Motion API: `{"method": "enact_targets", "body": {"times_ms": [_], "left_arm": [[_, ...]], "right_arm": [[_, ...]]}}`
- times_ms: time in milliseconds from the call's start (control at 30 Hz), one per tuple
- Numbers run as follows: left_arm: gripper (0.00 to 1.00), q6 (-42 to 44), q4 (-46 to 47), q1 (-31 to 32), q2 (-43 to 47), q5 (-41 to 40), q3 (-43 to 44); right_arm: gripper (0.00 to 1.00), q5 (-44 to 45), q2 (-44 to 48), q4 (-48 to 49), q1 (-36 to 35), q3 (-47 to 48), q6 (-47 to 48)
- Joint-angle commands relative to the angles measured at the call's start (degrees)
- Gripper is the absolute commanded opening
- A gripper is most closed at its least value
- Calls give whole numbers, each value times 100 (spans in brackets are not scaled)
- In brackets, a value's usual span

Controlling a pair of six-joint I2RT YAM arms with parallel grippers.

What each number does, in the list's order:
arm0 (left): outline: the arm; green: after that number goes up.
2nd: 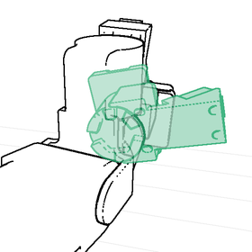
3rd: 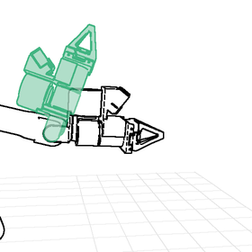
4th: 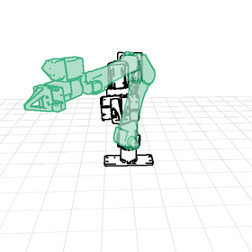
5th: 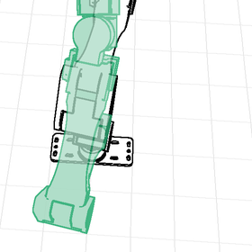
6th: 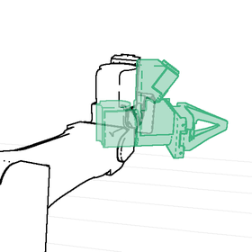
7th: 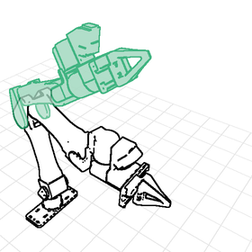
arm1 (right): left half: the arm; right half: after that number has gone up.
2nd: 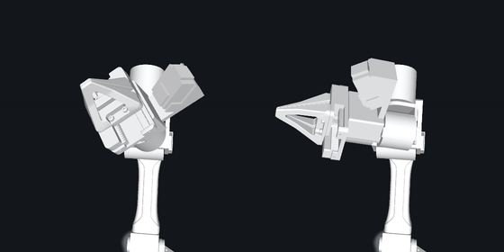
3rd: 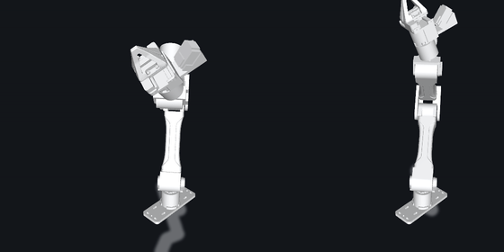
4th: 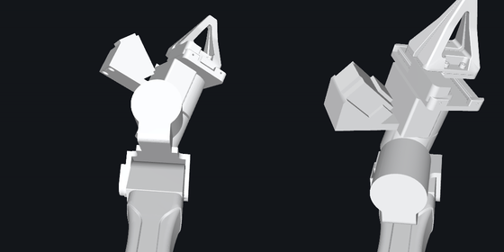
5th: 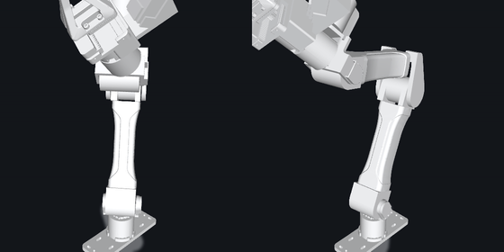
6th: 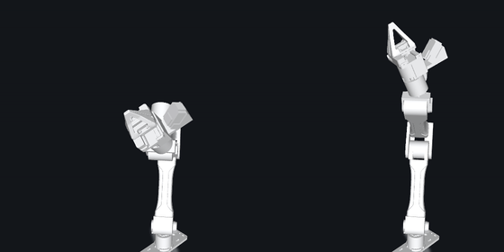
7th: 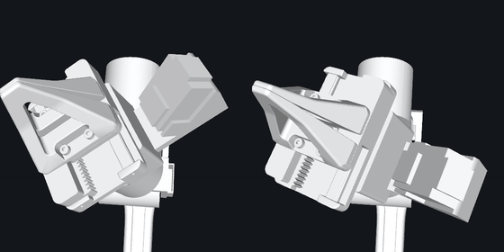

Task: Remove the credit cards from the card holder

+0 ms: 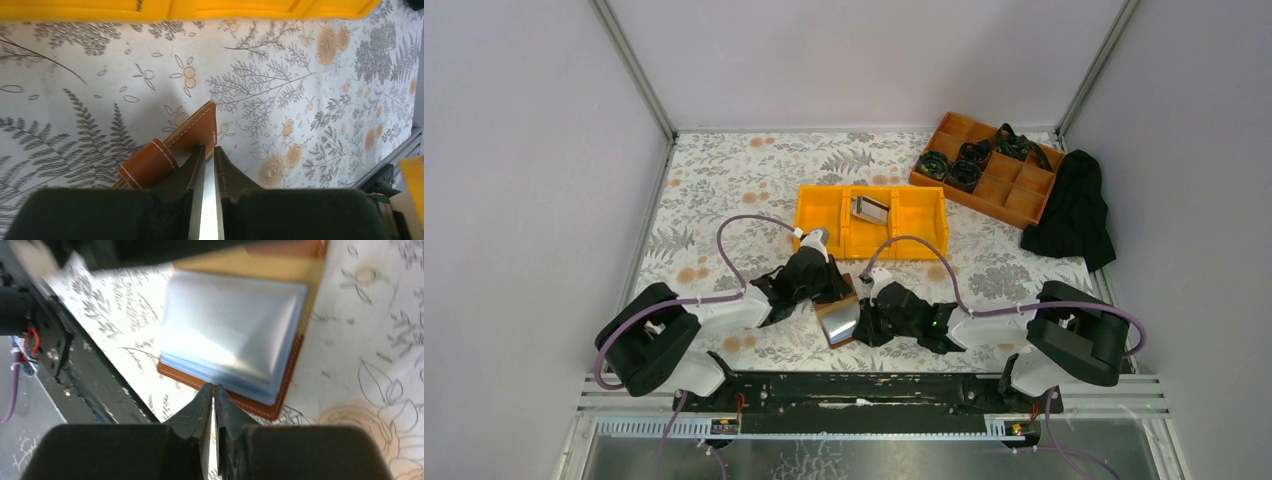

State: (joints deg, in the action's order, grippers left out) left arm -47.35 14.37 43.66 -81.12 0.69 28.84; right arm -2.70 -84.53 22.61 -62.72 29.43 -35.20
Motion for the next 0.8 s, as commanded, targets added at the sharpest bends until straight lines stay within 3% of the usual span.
{"method": "enact_targets", "body": {"times_ms": [0,400,767], "left_arm": [[19,255,-242,-218,92,-207,159],[19,338,-562,-341,330,-275,-25],[19,341,-953,-340,1062,-349,-303]], "right_arm": [[12,-72,-27,549,-140,-232,-337],[6,605,-247,464,-159,-260,-522],[4,277,207,125,903,-141,-158]]}}
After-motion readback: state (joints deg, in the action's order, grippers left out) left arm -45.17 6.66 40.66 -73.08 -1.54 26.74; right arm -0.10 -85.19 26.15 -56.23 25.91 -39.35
